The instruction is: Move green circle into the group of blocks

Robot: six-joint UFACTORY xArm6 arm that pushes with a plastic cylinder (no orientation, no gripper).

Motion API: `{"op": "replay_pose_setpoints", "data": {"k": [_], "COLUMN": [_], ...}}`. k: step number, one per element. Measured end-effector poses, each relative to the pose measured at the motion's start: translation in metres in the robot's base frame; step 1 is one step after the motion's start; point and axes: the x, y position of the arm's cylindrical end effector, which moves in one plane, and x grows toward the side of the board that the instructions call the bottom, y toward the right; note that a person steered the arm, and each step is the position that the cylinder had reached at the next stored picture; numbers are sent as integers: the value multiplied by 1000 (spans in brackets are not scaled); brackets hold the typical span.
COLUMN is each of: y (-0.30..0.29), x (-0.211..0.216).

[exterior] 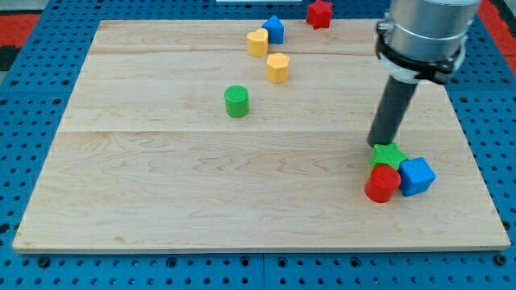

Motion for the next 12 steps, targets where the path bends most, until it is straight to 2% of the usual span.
{"op": "replay_pose_setpoints", "data": {"k": [1, 2, 4, 5, 7, 8, 9, 10, 11, 12], "y": [-48, -129, -242, -221, -237, -236, -211, -190, -197, -177], "x": [-14, -14, -27, -61, -125, -105, -79, -93, -128, -135]}}
